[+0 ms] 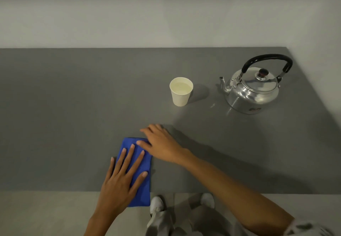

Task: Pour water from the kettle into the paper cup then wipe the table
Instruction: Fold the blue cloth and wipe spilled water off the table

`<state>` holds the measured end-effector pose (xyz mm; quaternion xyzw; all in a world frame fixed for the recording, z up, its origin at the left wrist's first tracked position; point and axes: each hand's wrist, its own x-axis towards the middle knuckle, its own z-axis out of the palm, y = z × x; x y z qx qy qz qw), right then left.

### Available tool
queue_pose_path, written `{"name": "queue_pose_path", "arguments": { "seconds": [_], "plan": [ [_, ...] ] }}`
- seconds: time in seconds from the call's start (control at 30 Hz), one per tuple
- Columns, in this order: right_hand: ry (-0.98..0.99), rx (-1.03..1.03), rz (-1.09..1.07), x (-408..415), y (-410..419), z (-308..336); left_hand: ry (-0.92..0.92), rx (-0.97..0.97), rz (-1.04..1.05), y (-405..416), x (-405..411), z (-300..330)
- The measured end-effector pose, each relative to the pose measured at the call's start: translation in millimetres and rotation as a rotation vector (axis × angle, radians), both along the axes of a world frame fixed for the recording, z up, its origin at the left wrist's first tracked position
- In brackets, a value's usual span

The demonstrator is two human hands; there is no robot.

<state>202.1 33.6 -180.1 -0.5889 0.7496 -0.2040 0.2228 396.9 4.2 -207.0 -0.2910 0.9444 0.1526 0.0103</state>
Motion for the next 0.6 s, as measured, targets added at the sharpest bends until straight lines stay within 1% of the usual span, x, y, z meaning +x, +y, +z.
{"name": "queue_pose_path", "arguments": {
  "seconds": [0.07, 0.2, 0.27, 0.33, 0.4, 0.47, 0.53, 0.57, 0.6],
  "plan": [
    [-0.017, 0.067, 0.011, 12.3, -16.1, 0.8, 0.07, 0.066, 0.058, 0.2, 0.1, 0.6],
    [-0.084, 0.148, -0.002, 25.0, -29.5, -1.6, 0.24, 0.22, 0.299, 6.6, -4.6, 9.9],
    [-0.133, 0.19, 0.05, 24.5, -32.4, 1.6, 0.315, 0.294, 0.384, 7.7, -5.1, 14.2],
    [-0.297, 0.178, 0.156, 19.2, -34.9, 11.9, 0.4, 0.375, 0.456, 4.0, -1.7, 15.7],
    [-0.482, 0.14, 0.261, 10.8, -38.8, 26.9, 0.473, 0.499, 0.537, -4.8, 2.1, 20.1],
    [-0.687, 0.159, 0.318, 3.6, -42.8, 41.2, 0.501, 0.675, 0.582, -15.0, 8.0, 21.4],
    [-0.882, 0.178, 0.32, -3.7, -50.4, 49.8, 0.489, 0.845, 0.612, -26.1, 14.0, 22.9],
    [-0.924, 0.163, 0.305, -7.3, -56.2, 51.8, 0.489, 0.909, 0.629, -32.1, 16.5, 23.8],
    [-0.908, 0.135, 0.28, -11.4, -62.9, 52.7, 0.498, 0.967, 0.646, -37.8, 18.0, 25.9]
  ]
}}
